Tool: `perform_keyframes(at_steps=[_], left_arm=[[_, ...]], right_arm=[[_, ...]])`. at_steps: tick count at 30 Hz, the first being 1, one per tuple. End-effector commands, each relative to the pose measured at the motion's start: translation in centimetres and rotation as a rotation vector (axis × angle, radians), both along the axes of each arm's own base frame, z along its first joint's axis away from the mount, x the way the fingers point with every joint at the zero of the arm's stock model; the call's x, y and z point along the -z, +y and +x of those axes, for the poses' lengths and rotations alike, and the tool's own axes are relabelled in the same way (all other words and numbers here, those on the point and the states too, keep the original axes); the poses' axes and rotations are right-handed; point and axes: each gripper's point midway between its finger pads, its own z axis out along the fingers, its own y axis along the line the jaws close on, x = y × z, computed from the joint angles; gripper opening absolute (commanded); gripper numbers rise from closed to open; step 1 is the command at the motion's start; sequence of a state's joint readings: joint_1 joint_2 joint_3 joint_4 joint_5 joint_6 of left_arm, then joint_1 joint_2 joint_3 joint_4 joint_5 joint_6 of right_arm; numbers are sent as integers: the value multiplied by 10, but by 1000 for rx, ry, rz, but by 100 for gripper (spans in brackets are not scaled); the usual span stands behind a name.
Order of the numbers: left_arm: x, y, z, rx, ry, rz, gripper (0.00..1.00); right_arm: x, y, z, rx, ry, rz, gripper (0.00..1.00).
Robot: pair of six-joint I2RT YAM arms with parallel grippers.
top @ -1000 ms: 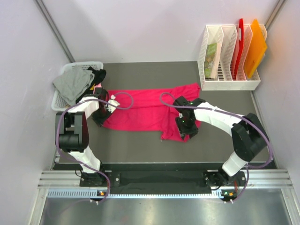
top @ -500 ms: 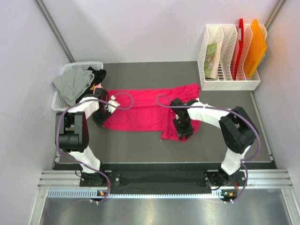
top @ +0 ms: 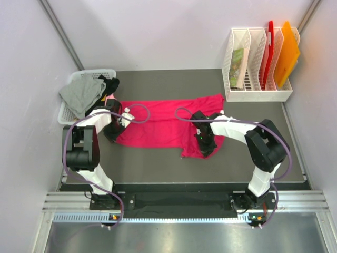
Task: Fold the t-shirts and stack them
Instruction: Grap the side of the flattened tshirt closest away from the robot with both arms
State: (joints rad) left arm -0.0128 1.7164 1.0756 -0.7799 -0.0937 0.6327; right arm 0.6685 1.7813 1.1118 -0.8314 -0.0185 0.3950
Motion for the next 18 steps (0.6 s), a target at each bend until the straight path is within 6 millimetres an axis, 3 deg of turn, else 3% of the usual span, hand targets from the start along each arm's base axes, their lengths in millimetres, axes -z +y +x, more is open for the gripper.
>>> perform_keyframes(at_steps=[1, 10, 18], left_arm=[[-14, 0, 2, 14, -31, -8, 0], [-33, 1, -7, 32, -28, -5, 0], [-50, -4, -50, 50, 45, -34, 0]], right_arm=[[-14, -11, -13, -14, -6, -2, 0], [-47, -26, -37, -19, 9, 11, 0], [-63, -45, -61, -16, 34, -7, 0]])
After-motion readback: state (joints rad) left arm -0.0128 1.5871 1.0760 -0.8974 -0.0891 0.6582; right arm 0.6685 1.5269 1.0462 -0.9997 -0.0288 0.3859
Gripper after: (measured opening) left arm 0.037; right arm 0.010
